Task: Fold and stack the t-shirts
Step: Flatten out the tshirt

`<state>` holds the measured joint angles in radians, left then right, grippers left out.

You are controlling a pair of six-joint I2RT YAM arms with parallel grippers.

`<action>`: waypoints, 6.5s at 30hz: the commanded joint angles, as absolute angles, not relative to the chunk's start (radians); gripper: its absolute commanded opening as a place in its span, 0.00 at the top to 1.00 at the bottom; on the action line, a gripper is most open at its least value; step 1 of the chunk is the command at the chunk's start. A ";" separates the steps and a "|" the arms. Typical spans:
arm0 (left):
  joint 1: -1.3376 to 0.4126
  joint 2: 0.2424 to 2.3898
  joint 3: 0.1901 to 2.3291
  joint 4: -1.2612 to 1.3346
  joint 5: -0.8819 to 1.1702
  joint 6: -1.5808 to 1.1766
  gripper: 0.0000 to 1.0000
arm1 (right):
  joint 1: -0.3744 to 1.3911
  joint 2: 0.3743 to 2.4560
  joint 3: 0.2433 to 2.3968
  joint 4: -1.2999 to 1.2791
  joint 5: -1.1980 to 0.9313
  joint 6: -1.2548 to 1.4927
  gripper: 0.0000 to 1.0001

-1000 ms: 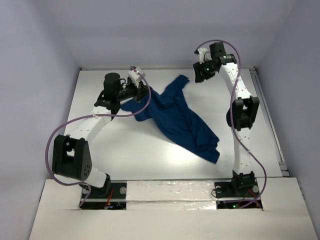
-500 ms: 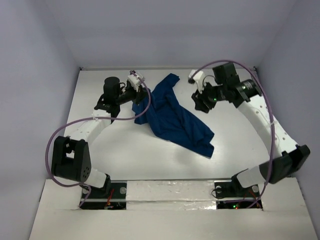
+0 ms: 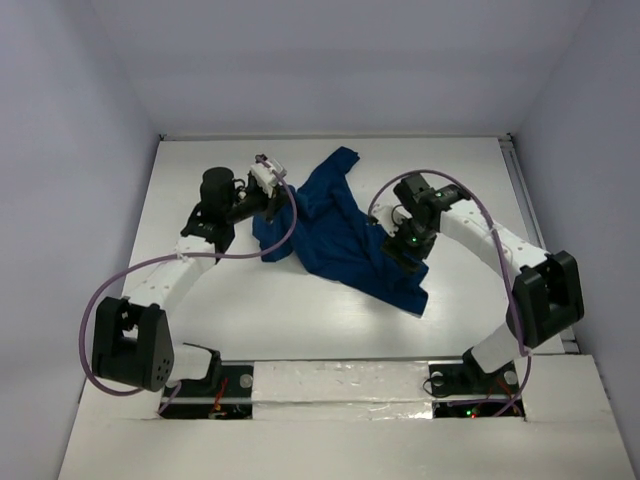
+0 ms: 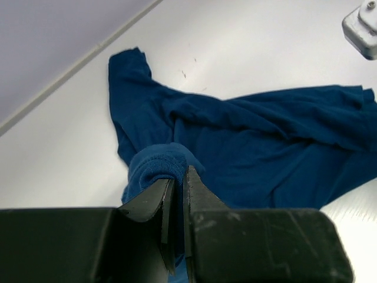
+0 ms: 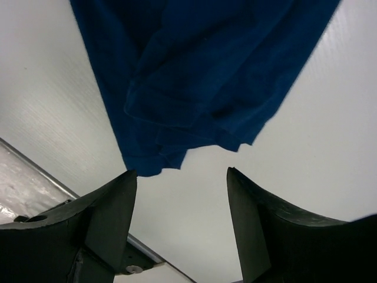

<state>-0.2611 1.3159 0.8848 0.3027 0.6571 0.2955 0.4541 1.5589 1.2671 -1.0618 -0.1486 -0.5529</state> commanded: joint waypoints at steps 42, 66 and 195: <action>-0.216 1.012 0.675 -0.223 0.601 0.620 1.00 | 0.640 1.637 1.310 -0.955 0.028 -0.370 1.00; -0.207 1.458 1.193 0.123 0.460 0.344 0.03 | 0.565 1.428 1.223 -0.977 -0.027 -0.387 1.00; -0.287 2.263 1.991 -0.080 0.190 0.331 0.11 | 0.239 2.111 2.039 -0.733 0.474 -0.382 0.67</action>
